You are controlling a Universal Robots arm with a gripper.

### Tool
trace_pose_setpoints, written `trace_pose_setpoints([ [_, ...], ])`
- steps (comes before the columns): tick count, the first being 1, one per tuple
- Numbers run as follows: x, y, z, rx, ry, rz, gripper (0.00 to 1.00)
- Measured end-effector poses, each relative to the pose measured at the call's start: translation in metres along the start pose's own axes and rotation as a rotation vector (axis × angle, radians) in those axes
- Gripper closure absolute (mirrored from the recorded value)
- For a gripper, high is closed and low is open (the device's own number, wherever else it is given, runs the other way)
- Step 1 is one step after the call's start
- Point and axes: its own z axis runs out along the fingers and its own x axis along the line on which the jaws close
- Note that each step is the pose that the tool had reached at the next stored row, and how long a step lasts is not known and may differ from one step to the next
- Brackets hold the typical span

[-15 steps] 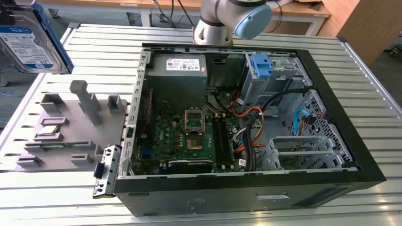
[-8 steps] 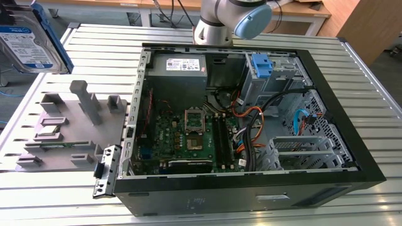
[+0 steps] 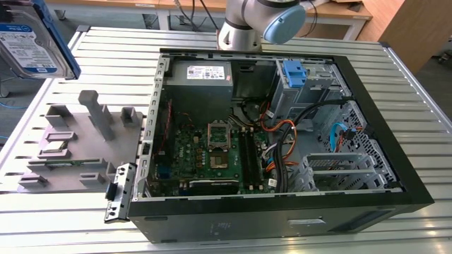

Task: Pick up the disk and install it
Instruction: 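Pick up the disk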

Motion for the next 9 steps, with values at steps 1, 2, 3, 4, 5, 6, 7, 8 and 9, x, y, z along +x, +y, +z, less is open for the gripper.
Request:
trace_pose_setpoints([
  [1,-0.0001,0.0001,-0.0021,0.0,0.0,0.0,0.65],
  [2,-0.0003,0.0003,-0.0041,0.0,0.0,0.0,0.65],
  [3,-0.0004,0.0004,-0.0062,0.0,0.0,0.0,0.65],
  [4,-0.0006,0.0006,-0.0084,0.0,0.0,0.0,0.65],
  [5,-0.0007,0.0007,-0.0107,0.0,0.0,0.0,0.65],
  [6,-0.0008,0.0009,-0.013,-0.0001,0.0,0.0,0.65],
  [7,-0.001,0.001,-0.0152,0.0,0.0,0.0,0.65],
  [8,-0.0012,0.0012,-0.0178,0.0,0.0,0.0,0.65],
  [9,-0.0013,0.0014,-0.0205,0.0001,-0.0001,0.0,0.65],
])
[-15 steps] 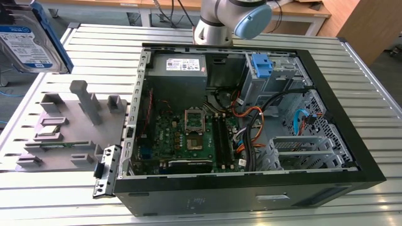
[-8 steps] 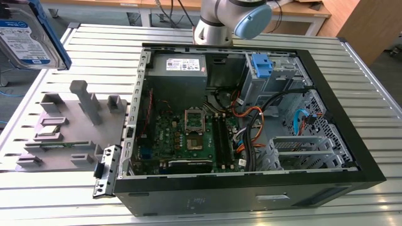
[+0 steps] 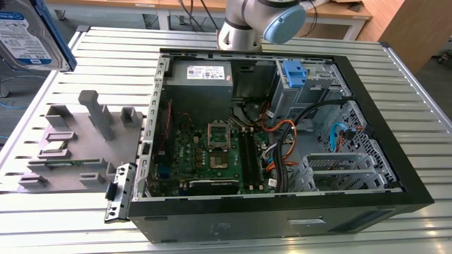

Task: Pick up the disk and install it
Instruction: 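Pick up the disk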

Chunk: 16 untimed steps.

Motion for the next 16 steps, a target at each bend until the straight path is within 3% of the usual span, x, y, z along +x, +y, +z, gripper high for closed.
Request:
trace_pose_setpoints([
  [10,-0.0018,0.0018,-0.0272,-0.0002,0.0001,0.0,0.65],
  [13,-0.0022,0.0021,-0.0323,-0.0002,0.0001,0.0,0.65],
  [16,-0.0022,0.0021,-0.0323,0.0001,-0.0001,0.0,0.65],
])
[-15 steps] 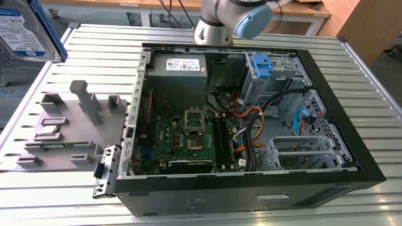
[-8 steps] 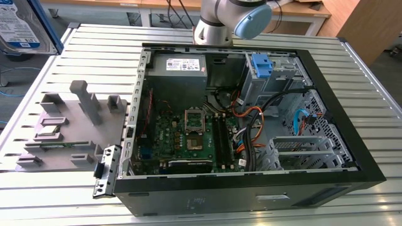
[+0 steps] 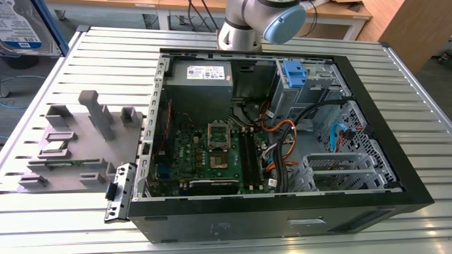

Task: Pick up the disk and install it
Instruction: 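Pick up the disk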

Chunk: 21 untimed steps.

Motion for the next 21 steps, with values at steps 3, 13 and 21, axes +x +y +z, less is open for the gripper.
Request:
trace_pose_setpoints([
  [3,0.0,-0.0001,-0.0001,-0.0001,0.0001,0.0,0.65],
  [13,0.0003,-0.0253,-0.0018,-0.0003,0.0,0.001,0.65],
  [21,0.0006,-0.0525,-0.0038,-0.0006,0.0001,0.002,0.65],
])
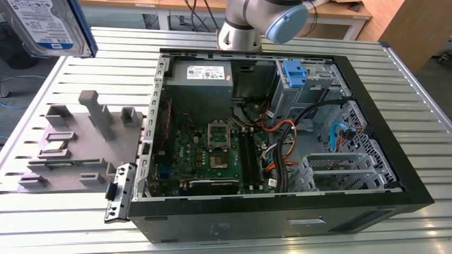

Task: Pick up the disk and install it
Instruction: 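Pick up the disk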

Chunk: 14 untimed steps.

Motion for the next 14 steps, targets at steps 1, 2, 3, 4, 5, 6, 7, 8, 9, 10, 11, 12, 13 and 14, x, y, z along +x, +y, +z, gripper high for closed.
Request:
trace_pose_setpoints([
  [1,0.0,-0.0033,-0.0002,0.0,-0.0001,0.0,0.65],
  [2,0.0001,-0.0064,-0.0004,0.0001,-0.0001,0.0,0.65],
  [3,0.0001,-0.0095,-0.0006,0.0001,-0.0001,0.001,0.65],
  [4,0.0001,-0.0126,-0.0008,0.0001,-0.0001,0.001,0.65],
  [5,0.0001,-0.0156,-0.0011,0.0,-0.0001,0.001,0.65],
  [6,0.0002,-0.019,-0.0013,0.0,0.0,0.001,0.65],
  [7,0.0002,-0.0221,-0.0015,0.0001,-0.0001,0.001,0.65],
  [8,0.0002,-0.0254,-0.0016,0.0002,-0.0002,0.002,0.65],
  [9,0.0003,-0.0289,-0.0019,0.0001,-0.0002,0.002,0.65],
  [10,0.0003,-0.0324,-0.0021,0.0001,-0.0001,0.002,0.65],
  [11,0.0003,-0.0359,-0.0024,0.0,-0.0001,0.002,0.65],
  [12,0.0003,-0.0393,-0.0027,-0.0001,-0.0001,0.002,0.65],
  [13,0.0004,-0.0428,-0.0029,0.0,-0.0002,0.002,0.65],
  [14,0.0004,-0.0462,-0.0031,0.0,-0.0002,0.002,0.65],
])
